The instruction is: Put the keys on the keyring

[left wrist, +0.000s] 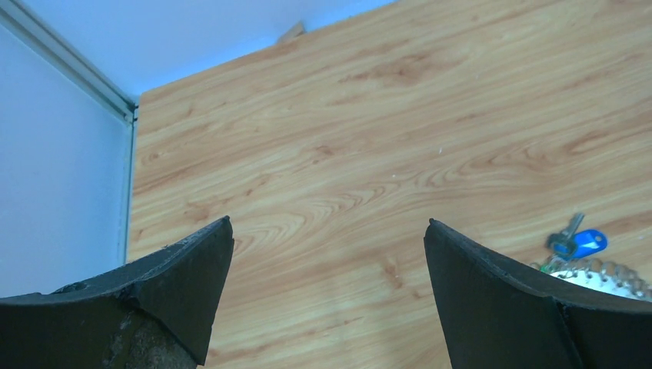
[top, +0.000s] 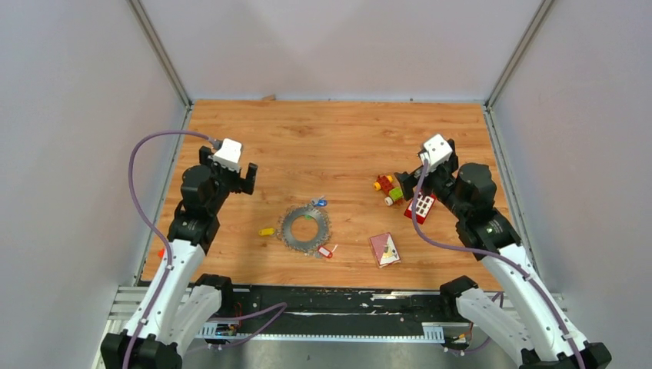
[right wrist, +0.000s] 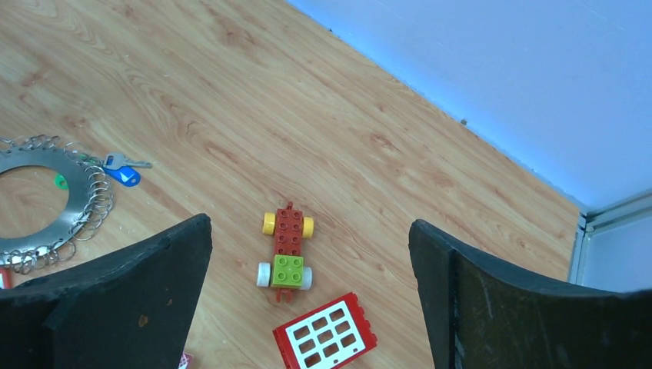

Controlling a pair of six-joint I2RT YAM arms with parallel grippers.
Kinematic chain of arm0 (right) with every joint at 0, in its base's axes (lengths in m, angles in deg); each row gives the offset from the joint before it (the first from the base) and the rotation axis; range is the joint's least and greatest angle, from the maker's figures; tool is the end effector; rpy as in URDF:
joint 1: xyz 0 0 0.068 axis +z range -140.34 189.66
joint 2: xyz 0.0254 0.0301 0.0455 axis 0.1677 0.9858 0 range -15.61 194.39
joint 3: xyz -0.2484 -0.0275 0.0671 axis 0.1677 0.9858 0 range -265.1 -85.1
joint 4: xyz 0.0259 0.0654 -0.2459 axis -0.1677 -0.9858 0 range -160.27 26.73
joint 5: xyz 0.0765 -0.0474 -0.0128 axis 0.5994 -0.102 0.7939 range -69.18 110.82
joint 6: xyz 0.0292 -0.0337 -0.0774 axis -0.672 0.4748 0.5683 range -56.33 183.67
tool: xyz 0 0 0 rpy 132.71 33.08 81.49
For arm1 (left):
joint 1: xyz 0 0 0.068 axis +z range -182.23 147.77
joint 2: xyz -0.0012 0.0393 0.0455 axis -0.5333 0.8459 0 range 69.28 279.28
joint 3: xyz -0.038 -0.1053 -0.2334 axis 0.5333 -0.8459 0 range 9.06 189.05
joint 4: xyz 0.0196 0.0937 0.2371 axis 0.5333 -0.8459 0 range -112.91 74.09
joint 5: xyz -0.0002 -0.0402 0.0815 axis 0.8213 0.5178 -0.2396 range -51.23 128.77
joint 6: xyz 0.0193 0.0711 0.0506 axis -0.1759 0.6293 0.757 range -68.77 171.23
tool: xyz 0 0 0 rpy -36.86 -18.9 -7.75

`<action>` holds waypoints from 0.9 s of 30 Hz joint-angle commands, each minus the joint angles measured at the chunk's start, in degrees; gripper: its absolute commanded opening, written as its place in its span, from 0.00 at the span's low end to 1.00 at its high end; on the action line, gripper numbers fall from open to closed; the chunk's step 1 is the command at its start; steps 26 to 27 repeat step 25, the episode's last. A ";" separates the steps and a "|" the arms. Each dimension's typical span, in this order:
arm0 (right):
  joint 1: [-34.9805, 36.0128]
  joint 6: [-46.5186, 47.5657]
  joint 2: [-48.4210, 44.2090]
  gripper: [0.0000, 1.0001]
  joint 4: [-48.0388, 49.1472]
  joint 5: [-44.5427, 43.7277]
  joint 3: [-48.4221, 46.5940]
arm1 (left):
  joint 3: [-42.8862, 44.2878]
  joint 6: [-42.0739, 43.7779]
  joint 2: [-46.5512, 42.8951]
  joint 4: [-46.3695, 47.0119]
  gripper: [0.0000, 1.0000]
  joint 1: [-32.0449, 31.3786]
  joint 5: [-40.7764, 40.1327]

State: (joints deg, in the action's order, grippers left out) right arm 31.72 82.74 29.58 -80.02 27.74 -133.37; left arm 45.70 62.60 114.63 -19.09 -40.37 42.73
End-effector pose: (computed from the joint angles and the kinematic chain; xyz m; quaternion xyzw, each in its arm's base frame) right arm 0.2078 0.0947 0.3271 -0.3106 0.7217 0.0636 0.6154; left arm 0.2367 -0.0395 0.2826 0.1530 0.7611 -0.0091 0.6303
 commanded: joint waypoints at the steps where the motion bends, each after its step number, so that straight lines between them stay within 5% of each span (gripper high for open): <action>1: -0.62 -1.14 -3.19 1.00 6.74 -1.63 5.68 | -0.19 -6.00 -4.10 5.40 1.00 0.41 0.95; 6: -0.62 -2.60 -4.41 1.00 7.26 -3.65 5.38 | 2.31 -5.21 -7.18 2.75 1.00 0.50 -3.28; 27: -0.36 -1.18 -5.44 1.00 8.44 -2.93 7.34 | 2.40 -3.10 -7.21 -0.82 1.00 0.50 5.27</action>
